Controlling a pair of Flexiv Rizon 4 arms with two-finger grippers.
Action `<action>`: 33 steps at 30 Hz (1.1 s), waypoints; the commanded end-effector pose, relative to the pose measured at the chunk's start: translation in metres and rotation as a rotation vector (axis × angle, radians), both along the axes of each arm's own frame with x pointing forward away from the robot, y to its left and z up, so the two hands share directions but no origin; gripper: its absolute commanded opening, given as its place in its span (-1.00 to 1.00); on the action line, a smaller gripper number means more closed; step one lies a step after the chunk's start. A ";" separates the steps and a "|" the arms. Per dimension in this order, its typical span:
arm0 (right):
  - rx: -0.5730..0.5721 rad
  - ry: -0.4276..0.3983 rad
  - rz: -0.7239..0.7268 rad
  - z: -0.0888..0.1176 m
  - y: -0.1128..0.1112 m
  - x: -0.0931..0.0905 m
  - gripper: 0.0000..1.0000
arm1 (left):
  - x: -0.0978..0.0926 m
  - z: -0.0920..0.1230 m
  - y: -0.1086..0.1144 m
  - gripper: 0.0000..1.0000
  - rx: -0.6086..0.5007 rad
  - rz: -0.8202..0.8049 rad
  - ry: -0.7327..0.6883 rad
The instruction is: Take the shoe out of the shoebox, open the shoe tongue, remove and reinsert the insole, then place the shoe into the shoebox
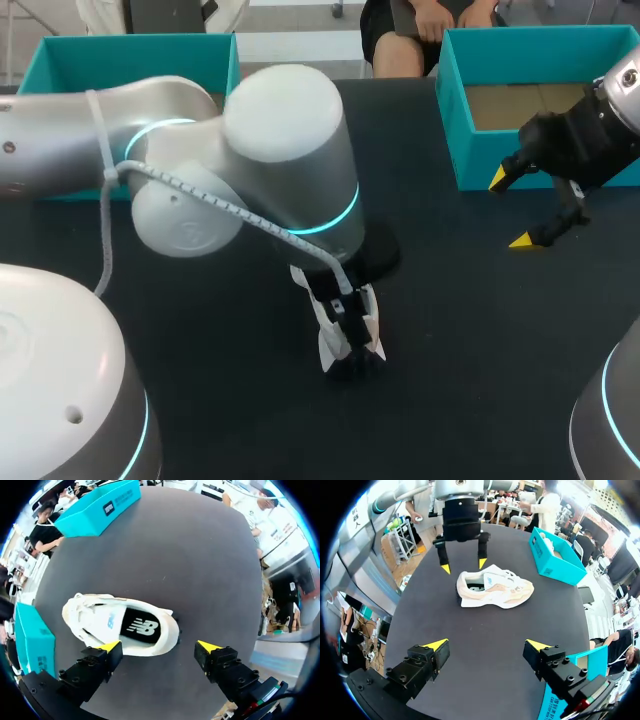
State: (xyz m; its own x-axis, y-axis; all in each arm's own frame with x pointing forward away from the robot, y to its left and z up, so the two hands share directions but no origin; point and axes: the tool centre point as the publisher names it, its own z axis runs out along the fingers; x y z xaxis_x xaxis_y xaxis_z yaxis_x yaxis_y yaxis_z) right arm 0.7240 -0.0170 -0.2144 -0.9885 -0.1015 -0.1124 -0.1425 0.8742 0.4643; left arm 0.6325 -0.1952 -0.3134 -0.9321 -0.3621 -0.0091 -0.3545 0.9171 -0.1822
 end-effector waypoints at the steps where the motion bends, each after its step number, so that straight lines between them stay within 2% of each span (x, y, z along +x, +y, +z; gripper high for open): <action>1: -0.002 0.000 -0.001 -0.001 0.000 0.000 1.00 | -0.001 -0.017 -0.017 0.98 0.017 -0.047 0.007; 7: -0.002 0.000 -0.001 -0.001 0.000 0.000 1.00 | -0.005 -0.023 -0.021 1.00 0.029 -0.081 0.012; 14: -0.002 0.000 -0.001 -0.001 0.000 0.000 1.00 | -0.010 -0.041 -0.022 0.87 0.038 -0.089 0.030; 19: -0.002 0.000 -0.001 -0.001 0.000 0.000 1.00 | -0.011 -0.058 -0.026 0.48 0.060 -0.086 0.044; 25: -0.002 0.000 -0.001 -0.001 0.000 0.000 1.00 | -0.010 -0.071 -0.028 0.45 0.084 -0.078 0.061; 28: -0.002 0.000 -0.001 -0.001 0.000 0.000 1.00 | -0.011 -0.075 -0.027 0.32 0.086 -0.076 0.074; 32: -0.002 0.000 -0.001 -0.001 0.000 0.000 1.00 | -0.013 -0.076 -0.022 -0.10 0.088 -0.066 0.085; 33: -0.002 0.000 -0.001 -0.001 0.000 0.000 1.00 | -0.014 -0.076 -0.020 -0.15 0.089 -0.067 0.087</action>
State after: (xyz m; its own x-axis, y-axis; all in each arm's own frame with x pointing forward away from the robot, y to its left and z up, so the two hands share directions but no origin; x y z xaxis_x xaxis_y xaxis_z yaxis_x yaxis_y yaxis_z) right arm 0.7240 -0.0170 -0.2144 -0.9885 -0.1015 -0.1124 -0.1425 0.8742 0.4642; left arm 0.6188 -0.2169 -0.3875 -0.9527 -0.3012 0.0406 -0.3034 0.9505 -0.0677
